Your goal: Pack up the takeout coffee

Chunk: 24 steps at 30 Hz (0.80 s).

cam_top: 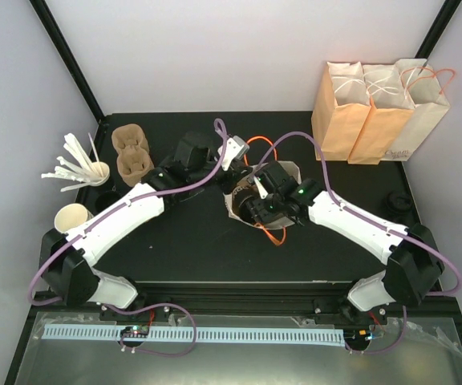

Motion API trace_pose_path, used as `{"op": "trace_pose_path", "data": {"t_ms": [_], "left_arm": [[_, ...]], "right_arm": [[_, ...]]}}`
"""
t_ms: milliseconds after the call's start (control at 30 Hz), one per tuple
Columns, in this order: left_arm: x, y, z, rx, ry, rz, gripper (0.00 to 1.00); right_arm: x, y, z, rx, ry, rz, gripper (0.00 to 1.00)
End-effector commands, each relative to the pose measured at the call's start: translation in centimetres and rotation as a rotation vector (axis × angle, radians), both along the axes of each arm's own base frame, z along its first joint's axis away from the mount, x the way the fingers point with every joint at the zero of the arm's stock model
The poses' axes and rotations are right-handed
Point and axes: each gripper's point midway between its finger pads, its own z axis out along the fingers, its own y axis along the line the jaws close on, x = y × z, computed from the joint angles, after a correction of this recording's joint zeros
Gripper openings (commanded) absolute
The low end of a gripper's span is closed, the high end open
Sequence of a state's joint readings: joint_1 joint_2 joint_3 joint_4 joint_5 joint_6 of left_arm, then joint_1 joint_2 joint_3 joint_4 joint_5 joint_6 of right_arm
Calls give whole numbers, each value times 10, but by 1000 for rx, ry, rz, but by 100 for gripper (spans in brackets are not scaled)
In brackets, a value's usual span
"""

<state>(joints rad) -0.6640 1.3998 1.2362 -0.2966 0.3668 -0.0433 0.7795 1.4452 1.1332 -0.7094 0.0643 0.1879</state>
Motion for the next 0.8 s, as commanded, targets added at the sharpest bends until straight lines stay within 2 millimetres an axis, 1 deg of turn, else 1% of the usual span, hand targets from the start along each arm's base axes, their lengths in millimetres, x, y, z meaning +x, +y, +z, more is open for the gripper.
{"op": "trace_pose_path", "data": {"t_ms": [0,100,233,267,333,433,500,600,767], "left_arm": [[-9,-1,10,-42,-23,-13,2],[-13,-2,8,-45,-5,-23,2],[-18,-1,10,-51,19,-20,2],[-19,-2,12,-56,20,-23,1],[-20,-3,15,-67,23,-29,2],[-23,-7,14,-74,37,-47,2],[-26,-9,13,-75,45,-65,2],[-32,-12,13,-72,46,-95,1],[-39,-11,8,-57,65,-109,2]], "right_arm": [[10,27,-1,96,-30,51,75],[7,28,-12,80,-6,71,74],[6,25,-14,69,-4,75,78],[7,26,-14,67,-10,76,79],[13,29,-20,44,-9,75,78],[29,36,-18,24,-27,55,75],[40,40,-8,37,-62,33,73],[50,45,13,64,-115,14,71],[51,50,41,136,-167,18,65]]}}
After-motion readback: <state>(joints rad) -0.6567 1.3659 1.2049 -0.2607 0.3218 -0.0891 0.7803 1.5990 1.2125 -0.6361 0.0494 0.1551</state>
